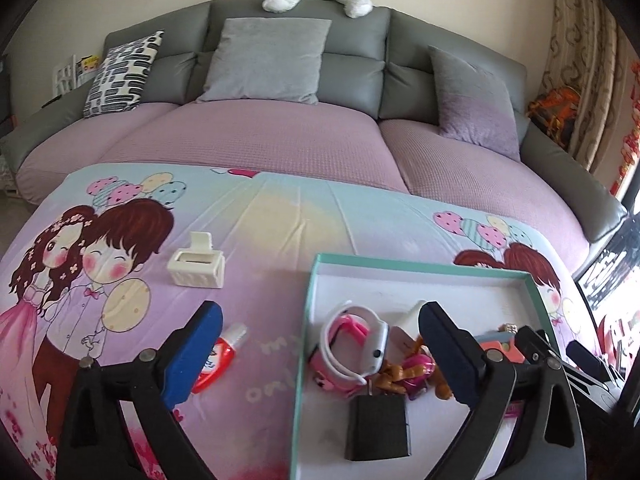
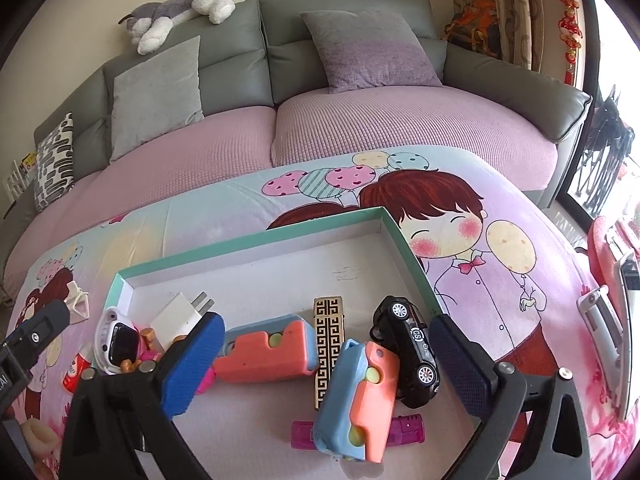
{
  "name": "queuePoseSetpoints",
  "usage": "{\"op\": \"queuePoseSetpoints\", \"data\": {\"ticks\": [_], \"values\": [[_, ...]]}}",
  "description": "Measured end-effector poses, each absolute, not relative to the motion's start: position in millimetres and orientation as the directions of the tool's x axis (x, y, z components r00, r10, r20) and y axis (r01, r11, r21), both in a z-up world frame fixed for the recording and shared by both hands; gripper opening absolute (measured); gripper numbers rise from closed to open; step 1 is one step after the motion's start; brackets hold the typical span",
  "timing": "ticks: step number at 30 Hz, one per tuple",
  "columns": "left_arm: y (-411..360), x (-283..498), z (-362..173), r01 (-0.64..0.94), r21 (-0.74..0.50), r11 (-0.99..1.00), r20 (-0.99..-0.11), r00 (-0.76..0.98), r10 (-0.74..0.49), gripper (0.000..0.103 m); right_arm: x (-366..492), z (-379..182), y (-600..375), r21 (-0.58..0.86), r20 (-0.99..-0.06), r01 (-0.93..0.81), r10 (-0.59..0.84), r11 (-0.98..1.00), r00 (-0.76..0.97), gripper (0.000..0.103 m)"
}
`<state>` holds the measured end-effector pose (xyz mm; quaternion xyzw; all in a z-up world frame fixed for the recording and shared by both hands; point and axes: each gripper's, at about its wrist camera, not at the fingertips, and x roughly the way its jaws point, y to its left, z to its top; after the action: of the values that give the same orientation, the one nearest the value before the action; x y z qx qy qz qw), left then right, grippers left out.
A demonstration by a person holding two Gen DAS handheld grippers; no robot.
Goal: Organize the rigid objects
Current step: 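Move both tools back toward the red bottle and white hair clip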
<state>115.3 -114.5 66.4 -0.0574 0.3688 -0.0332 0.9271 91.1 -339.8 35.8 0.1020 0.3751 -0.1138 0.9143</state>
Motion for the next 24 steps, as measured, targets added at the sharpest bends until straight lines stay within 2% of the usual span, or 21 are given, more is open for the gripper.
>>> {"op": "queuePoseSetpoints", "data": {"ticks": [15, 24], "values": [[-74, 115, 67, -0.110, -0.146, 0.983, -0.658, 0.753, -0.014, 0.100, 94, 38, -321, 0.085, -0.706, 0.239, -0.111, 0.967, 0.700, 0.103], [-43, 112, 68, -0.193, -0.143, 0.971, -0.647, 0.760, 0.056, 0.100, 96, 49, -287, 0.154, -0.672, 0.138, 0.001, 0.978, 0.740, 0.103]]}}
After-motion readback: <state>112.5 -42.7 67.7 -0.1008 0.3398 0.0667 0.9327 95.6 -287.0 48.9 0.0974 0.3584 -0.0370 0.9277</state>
